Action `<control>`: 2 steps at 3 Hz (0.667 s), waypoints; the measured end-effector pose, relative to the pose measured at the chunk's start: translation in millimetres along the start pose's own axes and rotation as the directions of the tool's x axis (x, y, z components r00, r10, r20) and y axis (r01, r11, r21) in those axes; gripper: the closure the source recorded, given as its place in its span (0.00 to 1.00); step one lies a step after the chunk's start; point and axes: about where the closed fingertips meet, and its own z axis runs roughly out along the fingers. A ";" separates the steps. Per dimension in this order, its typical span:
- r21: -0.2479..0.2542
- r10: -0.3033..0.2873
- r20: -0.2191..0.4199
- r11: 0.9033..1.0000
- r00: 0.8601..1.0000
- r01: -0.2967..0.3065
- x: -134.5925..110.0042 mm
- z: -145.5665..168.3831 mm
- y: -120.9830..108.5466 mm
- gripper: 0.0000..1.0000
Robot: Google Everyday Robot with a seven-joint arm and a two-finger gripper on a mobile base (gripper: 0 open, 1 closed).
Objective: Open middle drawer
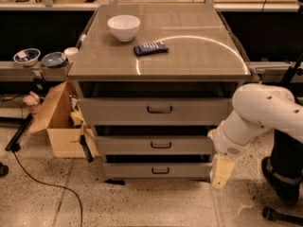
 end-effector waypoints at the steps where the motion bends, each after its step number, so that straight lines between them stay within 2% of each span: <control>1: -0.053 -0.059 0.006 0.997 0.998 0.059 -5.0 26.4 -10.8 0.00; 2: -0.046 -0.095 0.006 0.994 0.995 0.095 -18.0 47.1 -25.4 0.00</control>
Offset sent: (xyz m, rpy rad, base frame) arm 0.0537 0.0405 -0.0619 0.0127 -0.0178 0.1316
